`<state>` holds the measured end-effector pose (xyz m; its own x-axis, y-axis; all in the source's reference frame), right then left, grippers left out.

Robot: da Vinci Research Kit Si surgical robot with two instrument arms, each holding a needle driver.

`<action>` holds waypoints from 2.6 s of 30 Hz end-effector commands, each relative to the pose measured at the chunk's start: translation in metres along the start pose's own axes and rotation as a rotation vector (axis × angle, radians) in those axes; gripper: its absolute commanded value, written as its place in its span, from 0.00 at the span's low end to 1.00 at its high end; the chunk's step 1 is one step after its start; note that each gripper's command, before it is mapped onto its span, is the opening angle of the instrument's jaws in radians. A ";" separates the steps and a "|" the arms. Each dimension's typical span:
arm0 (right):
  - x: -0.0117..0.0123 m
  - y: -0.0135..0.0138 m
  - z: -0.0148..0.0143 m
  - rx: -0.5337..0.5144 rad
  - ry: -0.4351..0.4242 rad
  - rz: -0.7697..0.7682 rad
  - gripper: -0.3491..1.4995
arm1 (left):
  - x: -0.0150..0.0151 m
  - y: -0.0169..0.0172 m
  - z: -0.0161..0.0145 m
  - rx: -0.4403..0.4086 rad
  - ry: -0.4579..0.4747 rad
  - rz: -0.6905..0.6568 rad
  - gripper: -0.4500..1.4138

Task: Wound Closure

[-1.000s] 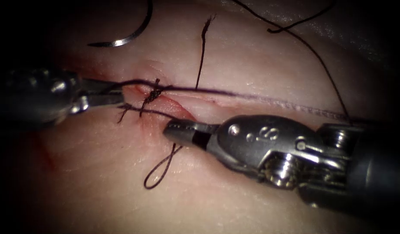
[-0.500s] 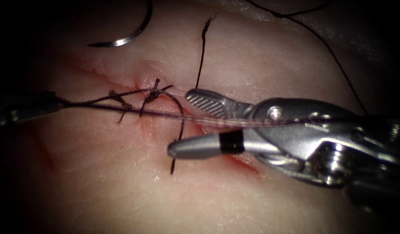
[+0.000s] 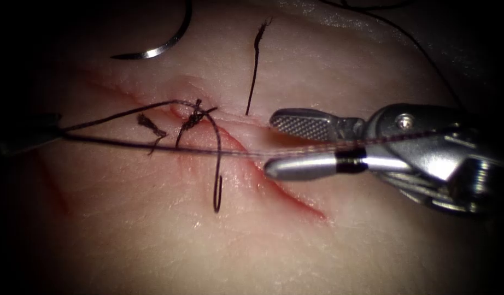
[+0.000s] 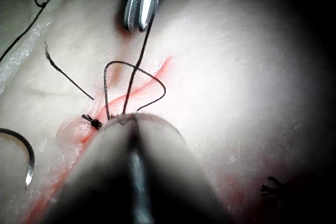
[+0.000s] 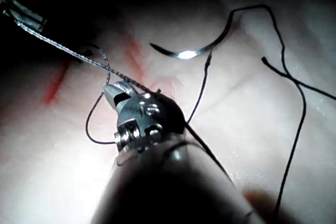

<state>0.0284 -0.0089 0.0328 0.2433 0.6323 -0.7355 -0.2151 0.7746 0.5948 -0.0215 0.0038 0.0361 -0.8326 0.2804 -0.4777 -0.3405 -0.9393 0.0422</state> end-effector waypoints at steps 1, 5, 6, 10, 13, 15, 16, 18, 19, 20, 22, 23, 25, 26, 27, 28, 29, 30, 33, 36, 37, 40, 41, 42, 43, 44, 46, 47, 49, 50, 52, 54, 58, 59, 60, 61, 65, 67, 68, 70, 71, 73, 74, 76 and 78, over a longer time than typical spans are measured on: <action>-0.0014 0.0008 0.0022 -0.066 -0.021 -0.046 0.00 | 0.0003 0.0003 0.0010 0.007 0.014 0.002 0.00; -0.0046 0.0018 0.0054 -0.145 -0.018 -0.068 0.00 | 0.0010 0.0003 0.0017 0.033 0.045 0.014 0.00; -0.0061 0.0020 0.0069 -0.130 -0.025 -0.084 0.00 | 0.0013 0.0002 0.0021 0.045 0.063 0.022 0.00; -0.0080 0.0020 0.0093 -0.077 0.022 -0.109 0.00 | 0.0012 0.0002 0.0030 0.067 0.092 0.031 0.00; -0.0074 0.0014 0.0102 -0.044 0.086 -0.085 0.00 | 0.0003 0.0004 0.0045 0.078 0.099 0.038 0.00; -0.0071 0.0013 0.0103 -0.041 0.101 -0.083 0.00 | -0.0001 0.0005 0.0051 0.081 0.104 0.042 0.00; -0.0061 0.0009 0.0103 -0.031 0.134 -0.074 0.00 | -0.0007 0.0008 0.0060 0.086 0.103 0.048 0.00; -0.0053 0.0007 0.0101 -0.027 0.162 -0.065 0.00 | -0.0014 0.0012 0.0070 0.078 0.085 0.057 0.00; -0.0048 0.0006 0.0100 -0.025 0.177 -0.060 0.00 | -0.0017 0.0013 0.0075 0.073 0.075 0.061 0.00; -0.0042 0.0005 0.0098 -0.022 0.196 -0.053 0.00 | -0.0022 0.0017 0.0083 0.063 0.068 0.068 0.00; -0.0036 0.0004 0.0097 -0.018 0.224 -0.047 0.00 | -0.0024 0.0019 0.0089 0.059 0.066 0.071 0.00; -0.0035 0.0004 0.0097 -0.018 0.230 -0.046 0.00 | -0.0024 0.0020 0.0090 0.057 0.065 0.071 0.00; -0.0033 0.0004 0.0099 -0.019 0.233 -0.043 0.00 | -0.0020 0.0022 0.0092 0.050 0.070 0.068 0.00; -0.0032 0.0005 0.0100 -0.020 0.236 -0.043 0.00 | -0.0017 0.0024 0.0092 0.047 0.072 0.073 0.00; -0.0032 0.0005 0.0100 -0.020 0.236 -0.043 0.00 | -0.0017 0.0024 0.0092 0.047 0.072 0.073 0.00; -0.0031 0.0006 0.0101 -0.022 0.242 -0.042 0.00 | -0.0014 0.0025 0.0092 0.042 0.076 0.071 0.00; -0.0030 0.0007 0.0105 -0.020 0.263 -0.019 0.00 | -0.0003 0.0034 0.0094 0.028 0.088 0.084 0.00; -0.0029 0.0007 0.0107 -0.021 0.266 -0.013 0.00 | 0.0000 0.0036 0.0095 0.026 0.090 0.088 0.00; -0.0028 0.0006 0.0112 -0.023 0.266 -0.006 0.00 | 0.0010 0.0041 0.0098 0.018 0.097 0.102 0.00; -0.0027 0.0005 0.0116 -0.025 0.278 -0.006 0.00 | 0.0023 0.0049 0.0095 0.002 0.103 0.117 0.00; -0.0026 0.0006 0.0116 -0.040 0.289 -0.004 0.00 | 0.0024 0.0050 0.0094 0.000 0.105 0.117 0.00; -0.0024 0.0009 0.0117 -0.102 0.307 0.021 0.00 | 0.0027 0.0059 0.0089 -0.004 0.109 0.117 0.00; -0.0024 0.0009 0.0119 -0.116 0.309 0.029 0.00 | 0.0028 0.0060 0.0088 -0.004 0.109 0.123 0.00; -0.0024 0.0010 0.0120 -0.129 0.315 0.042 0.04 | 0.0029 0.0061 0.0086 -0.006 0.110 0.122 0.00; -0.0026 0.0012 0.0125 -0.155 0.311 0.072 0.27 | 0.0035 0.0061 0.0083 -0.014 0.114 0.131 0.00; -0.0030 0.0011 0.0131 -0.160 0.289 0.096 0.47 | 0.0042 0.0060 0.0080 -0.016 0.123 0.145 0.00; -0.0036 0.0010 0.0136 -0.155 0.255 0.099 0.60 | 0.0051 0.0056 0.0076 -0.028 0.146 0.155 0.00; -0.0041 0.0009 0.0139 -0.150 0.232 0.099 0.61 | 0.0055 0.0054 0.0075 -0.032 0.158 0.155 0.00; -0.0051 0.0007 0.0143 -0.139 0.193 0.098 0.57 | 0.0067 0.0046 0.0071 -0.058 0.191 0.163 0.00; -0.0054 0.0007 0.0144 -0.132 0.179 0.100 0.56 | 0.0068 0.0044 0.0070 -0.061 0.197 0.165 0.00; -0.0057 0.0007 0.0144 -0.109 0.171 0.106 0.54 | 0.0071 0.0040 0.0071 -0.084 0.215 0.179 0.00; -0.0058 0.0007 0.0145 -0.094 0.159 0.103 0.51 | 0.0072 0.0037 0.0073 -0.100 0.232 0.194 0.00; -0.0062 0.0005 0.0144 -0.069 0.128 0.097 0.25 | 0.0071 0.0030 0.0078 -0.132 0.257 0.192 0.00; -0.0064 0.0005 0.0145 -0.068 0.122 0.095 0.25 | 0.0072 0.0028 0.0079 -0.144 0.265 0.184 0.00; -0.0065 0.0004 0.0146 -0.065 0.117 0.093 0.25 | 0.0073 0.0023 0.0080 -0.167 0.282 0.173 0.00; -0.0067 0.0004 0.0147 -0.061 0.116 0.090 0.25 | 0.0074 0.0020 0.0082 -0.192 0.297 0.155 0.00; -0.0070 0.0002 0.0148 -0.024 0.107 0.082 0.25 | 0.0073 0.0002 0.0094 -0.258 0.352 0.106 0.00; -0.0069 -0.0001 0.0147 0.009 0.106 0.083 0.27 | 0.0069 -0.0009 0.0106 -0.309 0.393 0.061 0.00; -0.0068 -0.0002 0.0147 0.020 0.106 0.081 0.28 | 0.0067 -0.0013 0.0111 -0.326 0.405 0.043 0.00; -0.0068 -0.0003 0.0147 0.043 0.113 0.077 0.30 | 0.0064 -0.0018 0.0118 -0.348 0.417 0.021 0.00; -0.0068 -0.0004 0.0147 0.054 0.116 0.075 0.35 | 0.0063 -0.0019 0.0120 -0.361 0.425 0.016 0.00; -0.0067 -0.0006 0.0149 0.076 0.123 0.072 0.52 | 0.0059 -0.0020 0.0127 -0.396 0.457 -0.024 0.00; -0.0065 -0.0008 0.0149 0.090 0.136 0.071 0.55 | 0.0057 -0.0020 0.0130 -0.418 0.480 -0.041 0.00; -0.0060 -0.0010 0.0148 0.110 0.151 0.073 0.63 | 0.0054 -0.0022 0.0135 -0.446 0.528 -0.070 0.00; -0.0055 -0.0013 0.0147 0.123 0.171 0.078 0.75 | 0.0050 -0.0026 0.0142 -0.470 0.565 -0.088 0.00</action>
<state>0.0404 -0.0132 0.0405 0.0605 0.6874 -0.7237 -0.0983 0.7256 0.6810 -0.0305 0.0108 0.0459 -0.4091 0.3344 -0.8490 -0.0641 -0.9386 -0.3389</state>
